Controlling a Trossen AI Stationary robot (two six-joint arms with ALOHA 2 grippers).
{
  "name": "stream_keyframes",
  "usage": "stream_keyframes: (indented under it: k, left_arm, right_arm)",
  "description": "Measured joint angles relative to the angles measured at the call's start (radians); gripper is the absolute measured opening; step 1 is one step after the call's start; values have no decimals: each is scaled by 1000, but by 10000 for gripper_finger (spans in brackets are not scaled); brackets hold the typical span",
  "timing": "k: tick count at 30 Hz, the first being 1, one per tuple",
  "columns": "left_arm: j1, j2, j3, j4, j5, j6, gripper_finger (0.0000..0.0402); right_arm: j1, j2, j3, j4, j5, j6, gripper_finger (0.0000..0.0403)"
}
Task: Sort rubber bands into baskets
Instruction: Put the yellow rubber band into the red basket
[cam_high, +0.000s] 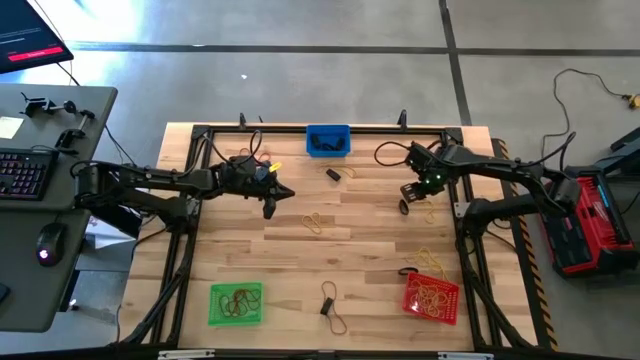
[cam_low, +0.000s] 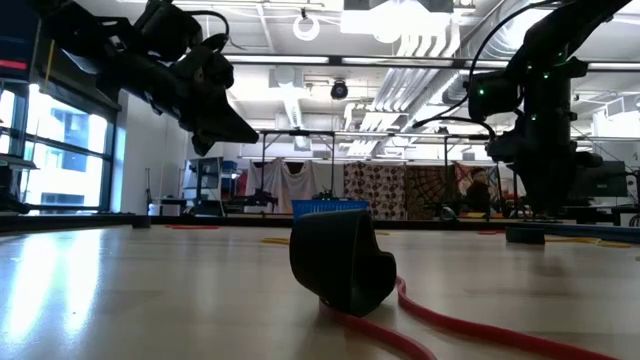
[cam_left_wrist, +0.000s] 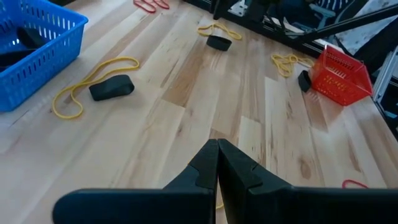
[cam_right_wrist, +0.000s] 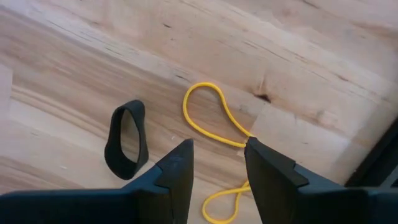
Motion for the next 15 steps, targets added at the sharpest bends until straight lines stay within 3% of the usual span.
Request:
stream_keyframes:
  k: [7, 15]
  left_arm:
    - [0, 0, 0, 0, -1, 15, 0]
    - [0, 0, 0, -1, -3, 15, 0]
  right_arm:
    - [0, 0, -15, 34, 9, -2, 134]
    - [4, -1, -166, 164, -53, 77, 133]
